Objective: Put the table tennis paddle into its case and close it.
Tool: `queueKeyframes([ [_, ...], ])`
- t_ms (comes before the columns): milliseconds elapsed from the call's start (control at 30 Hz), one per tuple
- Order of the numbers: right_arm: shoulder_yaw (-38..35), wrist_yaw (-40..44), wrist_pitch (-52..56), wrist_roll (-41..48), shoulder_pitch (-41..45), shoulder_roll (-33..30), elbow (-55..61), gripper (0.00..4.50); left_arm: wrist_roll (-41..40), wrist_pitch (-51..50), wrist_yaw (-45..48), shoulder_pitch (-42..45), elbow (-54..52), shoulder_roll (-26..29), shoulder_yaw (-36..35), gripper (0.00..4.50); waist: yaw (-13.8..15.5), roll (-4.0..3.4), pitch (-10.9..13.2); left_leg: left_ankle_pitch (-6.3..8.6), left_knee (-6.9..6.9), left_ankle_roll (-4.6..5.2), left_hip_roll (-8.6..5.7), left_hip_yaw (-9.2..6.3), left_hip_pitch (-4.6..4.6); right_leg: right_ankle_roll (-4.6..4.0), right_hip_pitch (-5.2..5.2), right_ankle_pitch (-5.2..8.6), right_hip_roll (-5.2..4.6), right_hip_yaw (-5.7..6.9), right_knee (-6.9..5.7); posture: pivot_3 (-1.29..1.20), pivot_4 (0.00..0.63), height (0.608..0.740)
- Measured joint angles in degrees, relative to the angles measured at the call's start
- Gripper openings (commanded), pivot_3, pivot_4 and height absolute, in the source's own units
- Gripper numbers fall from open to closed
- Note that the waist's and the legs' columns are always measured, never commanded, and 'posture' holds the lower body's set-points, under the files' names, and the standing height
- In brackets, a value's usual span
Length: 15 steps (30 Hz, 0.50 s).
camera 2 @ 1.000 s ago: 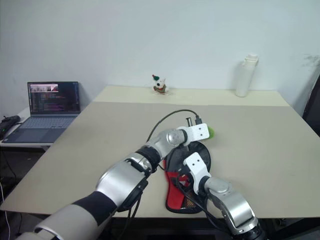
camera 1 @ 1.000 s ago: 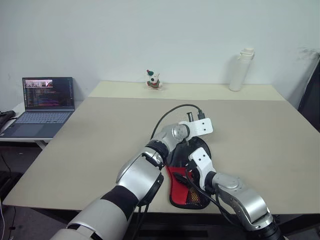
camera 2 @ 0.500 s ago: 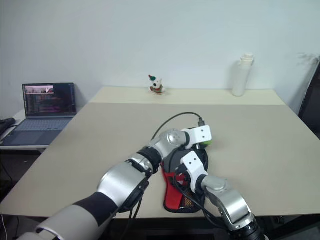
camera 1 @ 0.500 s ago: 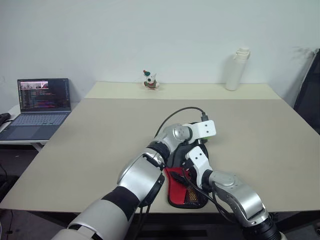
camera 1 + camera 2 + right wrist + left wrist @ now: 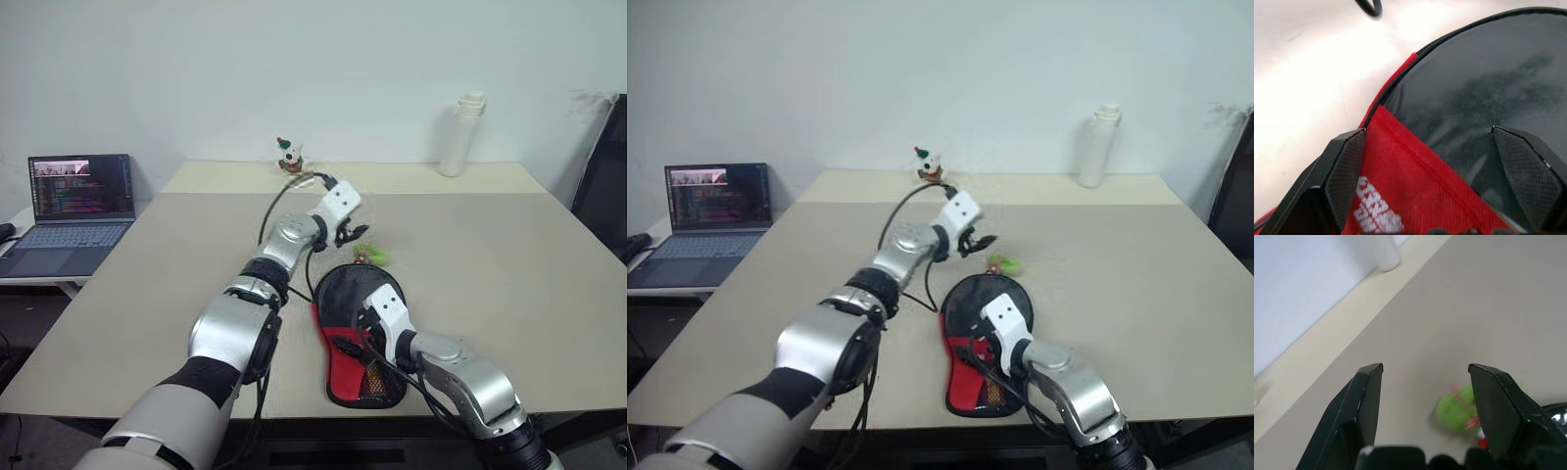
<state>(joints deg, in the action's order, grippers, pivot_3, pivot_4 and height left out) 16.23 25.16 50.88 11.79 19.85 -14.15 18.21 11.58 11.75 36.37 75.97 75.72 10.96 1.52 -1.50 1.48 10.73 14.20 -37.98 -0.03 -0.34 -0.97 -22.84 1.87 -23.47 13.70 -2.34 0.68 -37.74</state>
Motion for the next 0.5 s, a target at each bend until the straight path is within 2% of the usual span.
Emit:
queueKeyframes([
  [267,-4.80,0.98,5.47,3.62,-0.31,-2.28,3.16,4.50,-7.17,-4.08,11.36,-7.86,-4.09,3.86,-4.12,3.00,0.02,0.00,0.00,0.00,0.00,0.00,0.00,-0.03,-0.07,-0.26,-0.04,-0.15,-0.01,0.04,0.00,0.00,0.150,0.740],
  [367,-8.76,1.86,8.98,6.90,0.26,-3.56,5.16,4.50,-8.41,-5.42,15.38,-11.64,-7.93,4.49,-4.13,3.00,0.02,0.00,0.01,0.00,0.00,0.00,-0.02,-0.01,-0.08,-0.27,-0.05,-0.16,-0.04,0.01,0.00,0.00,0.150,0.740],
  [500,-16.23,2.28,13.54,11.62,6.15,-4.18,5.98,4.50,-9.50,-8.17,17.57,-16.66,-13.46,4.63,-3.70,3.00,-0.01,0.00,0.01,0.00,0.00,0.00,0.01,-0.03,-0.07,-0.28,-0.06,-0.16,-0.04,0.02,-0.04,0.00,0.150,0.740],
])
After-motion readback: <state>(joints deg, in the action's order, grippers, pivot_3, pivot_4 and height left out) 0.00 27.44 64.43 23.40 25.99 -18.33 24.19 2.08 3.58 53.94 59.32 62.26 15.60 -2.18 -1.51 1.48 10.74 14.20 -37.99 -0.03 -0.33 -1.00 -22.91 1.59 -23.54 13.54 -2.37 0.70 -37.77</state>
